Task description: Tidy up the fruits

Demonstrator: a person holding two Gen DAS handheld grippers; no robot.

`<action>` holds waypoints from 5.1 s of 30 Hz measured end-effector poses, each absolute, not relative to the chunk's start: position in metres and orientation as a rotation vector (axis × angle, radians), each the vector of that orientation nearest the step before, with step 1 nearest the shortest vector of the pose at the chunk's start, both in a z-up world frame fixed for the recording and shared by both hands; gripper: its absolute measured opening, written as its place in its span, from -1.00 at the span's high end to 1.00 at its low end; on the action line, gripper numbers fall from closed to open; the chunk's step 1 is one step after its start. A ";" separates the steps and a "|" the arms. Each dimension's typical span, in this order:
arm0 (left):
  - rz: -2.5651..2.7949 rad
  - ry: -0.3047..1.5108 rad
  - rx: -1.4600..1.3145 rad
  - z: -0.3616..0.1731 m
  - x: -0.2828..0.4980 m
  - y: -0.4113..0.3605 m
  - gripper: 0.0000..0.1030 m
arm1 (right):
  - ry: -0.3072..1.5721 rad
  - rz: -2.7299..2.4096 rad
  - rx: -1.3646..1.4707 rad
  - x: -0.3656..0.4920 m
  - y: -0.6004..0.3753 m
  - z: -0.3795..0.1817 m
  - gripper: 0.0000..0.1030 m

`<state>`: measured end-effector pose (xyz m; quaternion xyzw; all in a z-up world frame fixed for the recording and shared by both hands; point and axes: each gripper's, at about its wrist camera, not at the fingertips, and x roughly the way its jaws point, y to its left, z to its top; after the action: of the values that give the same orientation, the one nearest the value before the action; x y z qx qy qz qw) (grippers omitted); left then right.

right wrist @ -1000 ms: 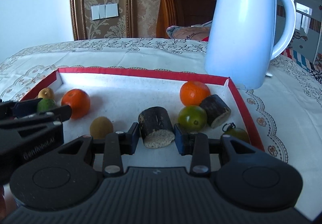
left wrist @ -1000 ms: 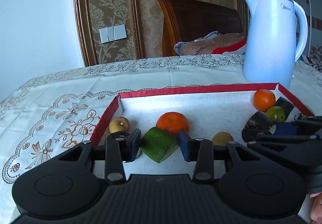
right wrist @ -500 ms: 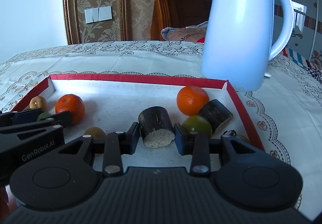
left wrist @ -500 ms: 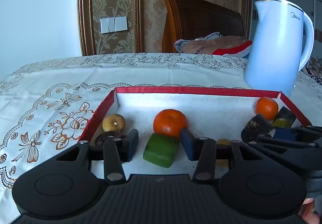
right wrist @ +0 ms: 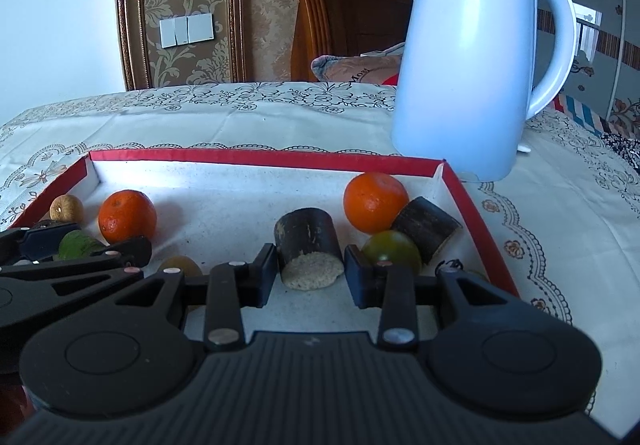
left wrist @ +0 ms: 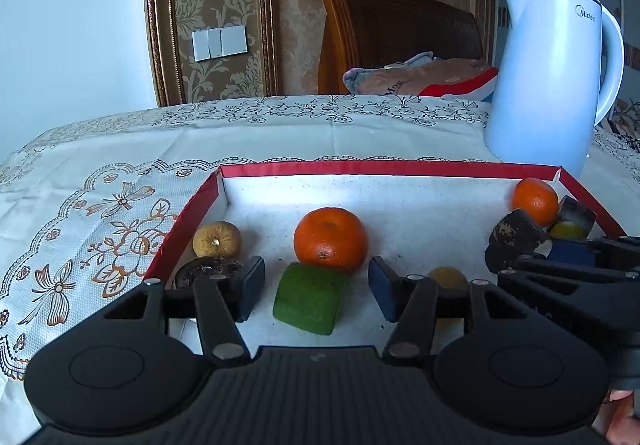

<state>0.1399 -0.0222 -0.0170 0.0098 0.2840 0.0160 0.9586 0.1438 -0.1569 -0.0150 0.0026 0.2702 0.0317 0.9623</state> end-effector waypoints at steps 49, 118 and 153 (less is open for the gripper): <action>0.044 0.589 0.034 -0.005 0.074 -0.020 -0.31 | 0.472 0.123 0.120 0.064 -0.189 -0.006 -0.92; 0.052 0.504 0.028 0.001 0.015 -0.009 -0.44 | 0.457 0.203 0.144 0.023 -0.195 -0.007 -1.00; 0.026 0.467 0.028 0.004 0.012 -0.009 -0.44 | 0.454 0.203 0.146 0.023 -0.196 -0.008 -1.00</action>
<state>0.0121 -0.0089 0.0037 0.0140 0.2313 0.0130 0.9727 0.0231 -0.1955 -0.0082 0.0723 0.2247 0.1004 0.9665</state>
